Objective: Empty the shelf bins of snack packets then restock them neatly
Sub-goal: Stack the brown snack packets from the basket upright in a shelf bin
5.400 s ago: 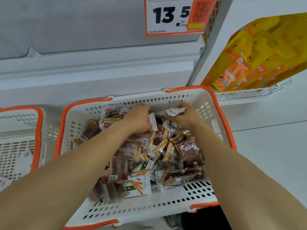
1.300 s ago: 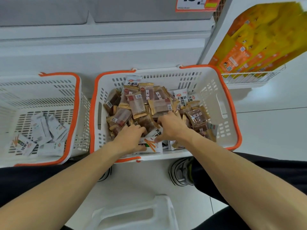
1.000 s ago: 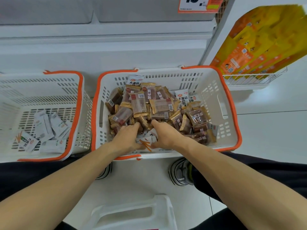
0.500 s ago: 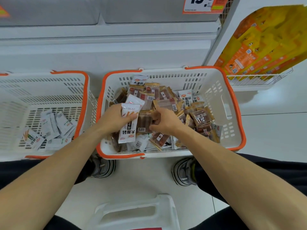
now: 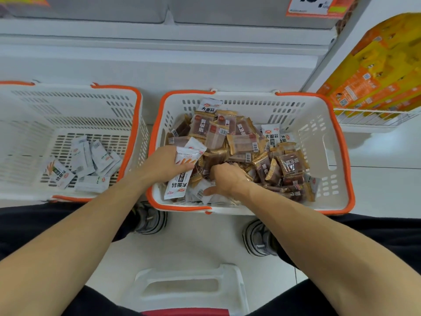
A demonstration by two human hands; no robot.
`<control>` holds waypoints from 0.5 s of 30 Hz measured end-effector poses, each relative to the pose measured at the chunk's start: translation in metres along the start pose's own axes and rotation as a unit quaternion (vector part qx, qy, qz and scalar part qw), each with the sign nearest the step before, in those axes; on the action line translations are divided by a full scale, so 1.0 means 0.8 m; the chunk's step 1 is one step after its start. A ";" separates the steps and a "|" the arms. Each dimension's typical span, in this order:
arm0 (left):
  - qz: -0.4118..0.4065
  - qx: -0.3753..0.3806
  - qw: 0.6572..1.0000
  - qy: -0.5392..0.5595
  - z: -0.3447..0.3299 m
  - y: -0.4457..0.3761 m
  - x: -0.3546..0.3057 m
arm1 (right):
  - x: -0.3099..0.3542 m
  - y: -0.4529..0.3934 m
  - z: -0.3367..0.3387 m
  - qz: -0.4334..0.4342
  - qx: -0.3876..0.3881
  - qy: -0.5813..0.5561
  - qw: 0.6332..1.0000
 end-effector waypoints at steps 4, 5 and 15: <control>-0.007 0.016 1.000 0.014 0.005 -0.002 -0.001 | 0.003 0.000 0.002 -0.028 0.065 -0.067 0.995; -0.013 0.017 1.000 0.021 0.007 -0.002 -0.002 | 0.002 0.001 0.006 -0.026 0.087 -0.076 0.993; -0.011 0.000 0.971 0.238 0.013 0.006 -0.011 | -0.032 0.041 0.081 0.010 0.161 -0.057 0.985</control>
Point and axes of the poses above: each hand's wrist, its own y-axis away from the middle knuckle, its own z-axis out of the back of the hand, x = y × z, the point moved 1 cm from there along -y, towards the middle knuckle, and after that the axes turned 7 degrees about x, right-handed, at the moved point
